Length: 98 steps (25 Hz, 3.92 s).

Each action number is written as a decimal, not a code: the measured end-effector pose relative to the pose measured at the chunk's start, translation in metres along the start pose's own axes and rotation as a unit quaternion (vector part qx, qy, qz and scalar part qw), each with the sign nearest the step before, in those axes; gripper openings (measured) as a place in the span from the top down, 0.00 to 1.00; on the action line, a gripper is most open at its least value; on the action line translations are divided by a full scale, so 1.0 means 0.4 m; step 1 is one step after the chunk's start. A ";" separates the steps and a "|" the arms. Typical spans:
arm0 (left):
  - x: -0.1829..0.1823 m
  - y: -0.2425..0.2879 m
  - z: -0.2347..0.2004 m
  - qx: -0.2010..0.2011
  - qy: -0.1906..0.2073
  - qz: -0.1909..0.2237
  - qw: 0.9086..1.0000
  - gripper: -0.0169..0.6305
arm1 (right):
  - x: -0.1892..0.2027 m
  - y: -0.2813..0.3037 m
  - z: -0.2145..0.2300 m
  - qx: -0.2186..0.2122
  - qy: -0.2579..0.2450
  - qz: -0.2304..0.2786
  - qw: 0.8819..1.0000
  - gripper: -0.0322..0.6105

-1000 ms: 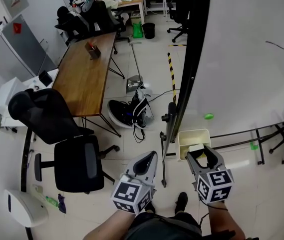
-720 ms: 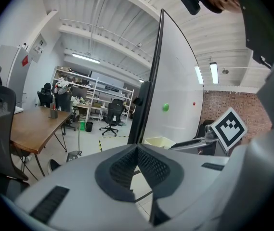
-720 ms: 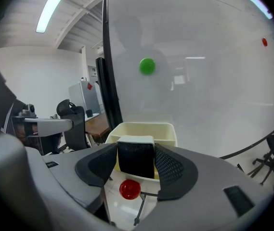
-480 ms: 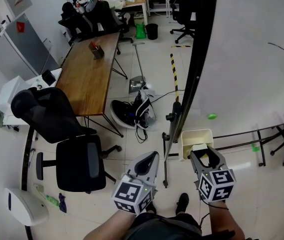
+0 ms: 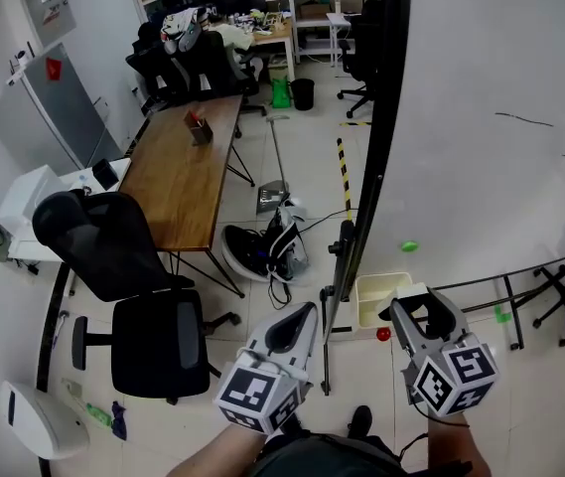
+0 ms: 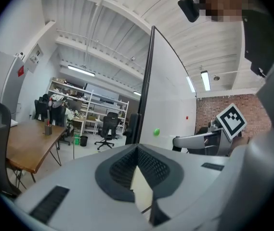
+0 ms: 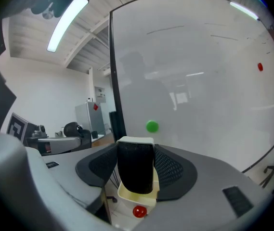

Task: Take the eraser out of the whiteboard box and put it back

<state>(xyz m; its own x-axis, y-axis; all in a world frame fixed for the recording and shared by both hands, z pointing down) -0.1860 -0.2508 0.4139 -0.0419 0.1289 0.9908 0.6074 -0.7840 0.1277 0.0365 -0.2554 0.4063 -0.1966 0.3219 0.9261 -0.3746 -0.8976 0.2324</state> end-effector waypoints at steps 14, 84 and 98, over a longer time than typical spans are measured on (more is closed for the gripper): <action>-0.191 -0.107 0.090 0.009 0.045 0.063 0.997 0.94 | -0.203 -0.192 -0.077 -0.049 -0.018 0.096 0.994 0.55; 0.046 0.173 -0.026 -0.012 -0.017 -0.036 0.999 0.93 | 0.003 0.147 0.089 -0.029 -0.019 0.024 0.999 0.55; 0.076 0.169 -0.041 -0.010 -0.022 -0.047 0.999 0.93 | 0.047 0.170 0.102 -0.008 -0.012 -0.002 1.000 0.55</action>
<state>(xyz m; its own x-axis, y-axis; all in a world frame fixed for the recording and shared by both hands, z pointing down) -0.1591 -0.3098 0.4536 -0.0630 0.2285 0.9715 0.5870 -0.7788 0.2213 0.0441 -0.3225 0.4517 -0.1740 0.3188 0.9317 -0.3907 -0.8909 0.2318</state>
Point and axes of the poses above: the fingertips, and each gripper's own axes: y forward along the fingers, z to its right, x out of its underside, the point moved 7 cm from there along -y, backward along the fingers, and after that the axes turned 7 degrees about y, right-handed, at the moved point
